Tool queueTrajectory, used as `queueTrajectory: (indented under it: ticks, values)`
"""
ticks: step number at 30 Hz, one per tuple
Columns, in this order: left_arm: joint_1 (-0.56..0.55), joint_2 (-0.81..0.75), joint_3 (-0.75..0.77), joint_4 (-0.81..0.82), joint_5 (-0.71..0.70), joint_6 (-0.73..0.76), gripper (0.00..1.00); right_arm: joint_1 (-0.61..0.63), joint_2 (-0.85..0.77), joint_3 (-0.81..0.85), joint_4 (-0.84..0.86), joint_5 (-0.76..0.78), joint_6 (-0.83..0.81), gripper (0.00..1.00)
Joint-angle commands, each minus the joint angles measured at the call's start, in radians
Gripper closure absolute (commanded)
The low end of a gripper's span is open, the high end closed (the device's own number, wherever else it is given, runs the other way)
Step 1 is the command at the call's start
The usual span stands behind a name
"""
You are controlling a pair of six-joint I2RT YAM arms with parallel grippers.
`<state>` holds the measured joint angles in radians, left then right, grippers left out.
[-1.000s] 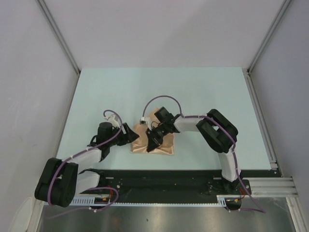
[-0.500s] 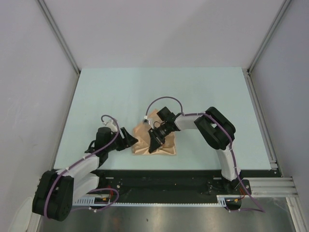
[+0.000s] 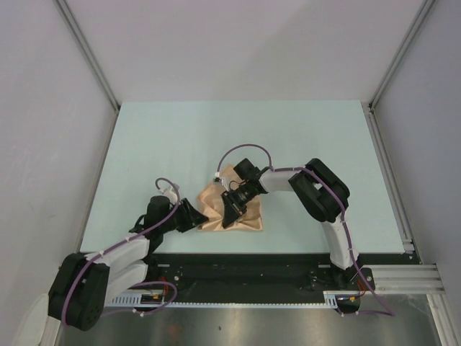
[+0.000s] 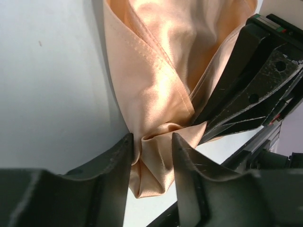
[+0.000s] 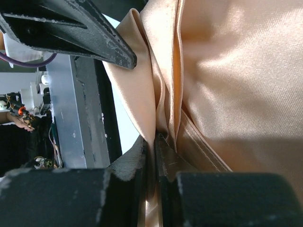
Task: Fold the napkin, place the utensils inside, and roll it up
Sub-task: Roll the napkin with the utensil
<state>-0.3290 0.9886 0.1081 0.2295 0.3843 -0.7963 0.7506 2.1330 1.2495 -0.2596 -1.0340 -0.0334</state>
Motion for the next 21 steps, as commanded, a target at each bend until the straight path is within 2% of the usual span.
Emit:
queueTrajectory:
  ticks: [1,4,7,10,11,13,17,20,21]
  values:
    - [-0.019,-0.005,-0.042,-0.113,-0.033,-0.012,0.61,-0.004,0.044,-0.007,-0.093,0.114,-0.020,0.88]
    - [-0.021,-0.013,-0.035,-0.125,-0.057,-0.007,0.66,-0.004,0.041,-0.005,-0.093,0.121,-0.016,0.88]
    - [-0.021,-0.007,-0.016,-0.127,-0.079,0.005,0.81,-0.004,0.021,-0.009,-0.093,0.135,-0.010,0.83]
    - [-0.021,0.030,0.011,-0.133,-0.082,0.031,0.97,-0.004,-0.027,-0.012,-0.096,0.163,-0.002,0.71]
    - [-0.019,0.042,0.021,-0.140,-0.085,0.048,1.00,-0.004,-0.045,-0.013,-0.098,0.175,0.001,0.62]
    - [-0.019,0.071,0.037,-0.145,-0.085,0.063,1.00,-0.004,-0.103,-0.013,-0.105,0.209,0.009,0.51]
    - [-0.019,0.094,0.054,-0.148,-0.085,0.080,1.00,0.003,-0.224,-0.028,-0.089,0.300,0.026,0.42]
    - [-0.019,0.108,0.065,-0.151,-0.085,0.086,1.00,0.059,-0.344,-0.087,-0.018,0.443,0.017,0.36]
    - [-0.019,0.111,0.067,-0.151,-0.087,0.089,1.00,0.082,-0.372,-0.134,0.003,0.548,0.010,0.35]
